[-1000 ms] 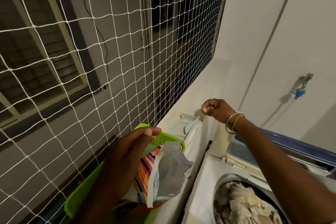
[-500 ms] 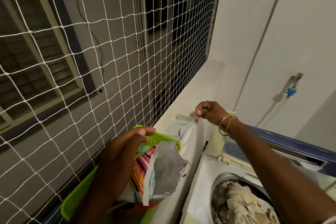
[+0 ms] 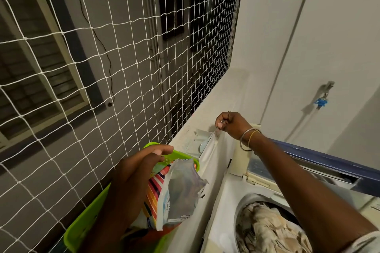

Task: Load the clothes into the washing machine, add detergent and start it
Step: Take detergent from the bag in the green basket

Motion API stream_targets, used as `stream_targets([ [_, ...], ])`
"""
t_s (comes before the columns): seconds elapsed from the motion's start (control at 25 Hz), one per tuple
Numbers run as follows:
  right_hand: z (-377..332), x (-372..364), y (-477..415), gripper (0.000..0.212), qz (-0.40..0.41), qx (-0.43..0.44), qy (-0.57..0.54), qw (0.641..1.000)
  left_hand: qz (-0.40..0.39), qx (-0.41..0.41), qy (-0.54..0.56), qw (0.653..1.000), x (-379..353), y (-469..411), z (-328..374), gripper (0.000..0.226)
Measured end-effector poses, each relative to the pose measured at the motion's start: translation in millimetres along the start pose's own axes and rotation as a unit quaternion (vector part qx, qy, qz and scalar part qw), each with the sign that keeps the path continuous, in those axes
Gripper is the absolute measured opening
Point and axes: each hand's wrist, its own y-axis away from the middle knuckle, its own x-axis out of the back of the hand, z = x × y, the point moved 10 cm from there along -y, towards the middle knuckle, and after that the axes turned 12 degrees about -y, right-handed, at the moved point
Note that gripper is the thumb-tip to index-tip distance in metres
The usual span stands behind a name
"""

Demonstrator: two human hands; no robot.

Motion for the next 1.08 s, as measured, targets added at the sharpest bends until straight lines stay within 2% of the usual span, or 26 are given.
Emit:
stream_targets([
  [1.08,-14,17,6,0.034,0.06,-0.007,0.07,0.996,-0.004,-0.026,0.041,0.999,4,2,7,0.038],
])
